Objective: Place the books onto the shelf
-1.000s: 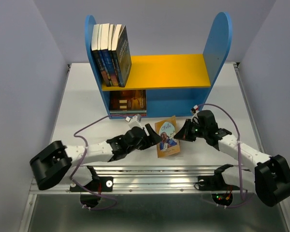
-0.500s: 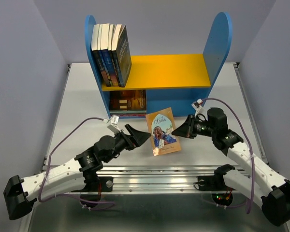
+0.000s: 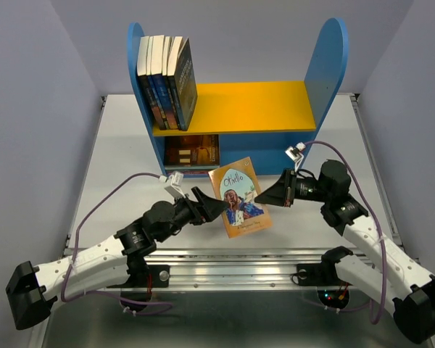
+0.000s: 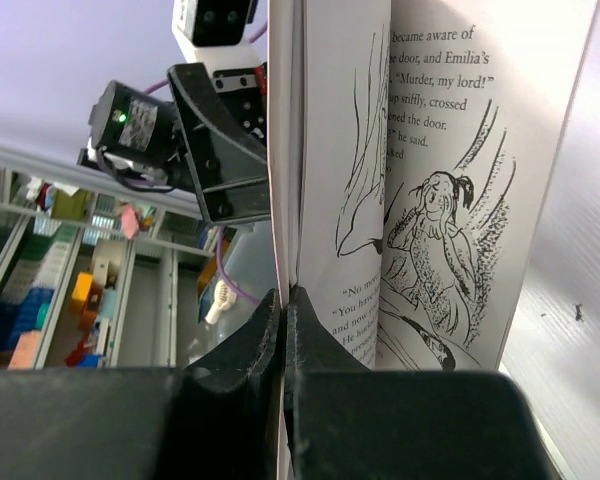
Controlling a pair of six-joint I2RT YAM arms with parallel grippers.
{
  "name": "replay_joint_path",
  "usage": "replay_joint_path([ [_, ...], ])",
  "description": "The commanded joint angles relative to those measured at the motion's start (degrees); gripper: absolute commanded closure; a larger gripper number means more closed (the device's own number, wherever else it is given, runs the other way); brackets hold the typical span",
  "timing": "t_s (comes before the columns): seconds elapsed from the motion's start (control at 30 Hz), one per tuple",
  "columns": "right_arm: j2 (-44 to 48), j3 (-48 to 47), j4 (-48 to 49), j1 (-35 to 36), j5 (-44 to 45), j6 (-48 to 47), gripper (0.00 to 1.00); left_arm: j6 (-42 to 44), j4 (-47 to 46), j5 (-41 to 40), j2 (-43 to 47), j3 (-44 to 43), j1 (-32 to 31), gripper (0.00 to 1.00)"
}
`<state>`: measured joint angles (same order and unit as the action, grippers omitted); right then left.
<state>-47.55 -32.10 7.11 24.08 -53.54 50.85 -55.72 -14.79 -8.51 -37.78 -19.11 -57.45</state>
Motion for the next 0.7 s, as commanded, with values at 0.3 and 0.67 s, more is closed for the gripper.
replay_joint_path([
  [0.3, -4.74, 2.92, 17.57, 0.36, -9.12, 3.99, 0.99, 1.76, -15.97, 5.17, -0.28, 0.39, 0.85, 0.23],
  [0.67, -8.96, 2.04, 14.35, 0.36, -8.43, -1.18, 0.95, 2.29, -15.89, 2.81, 0.68, -0.4, 0.94, 1.0],
])
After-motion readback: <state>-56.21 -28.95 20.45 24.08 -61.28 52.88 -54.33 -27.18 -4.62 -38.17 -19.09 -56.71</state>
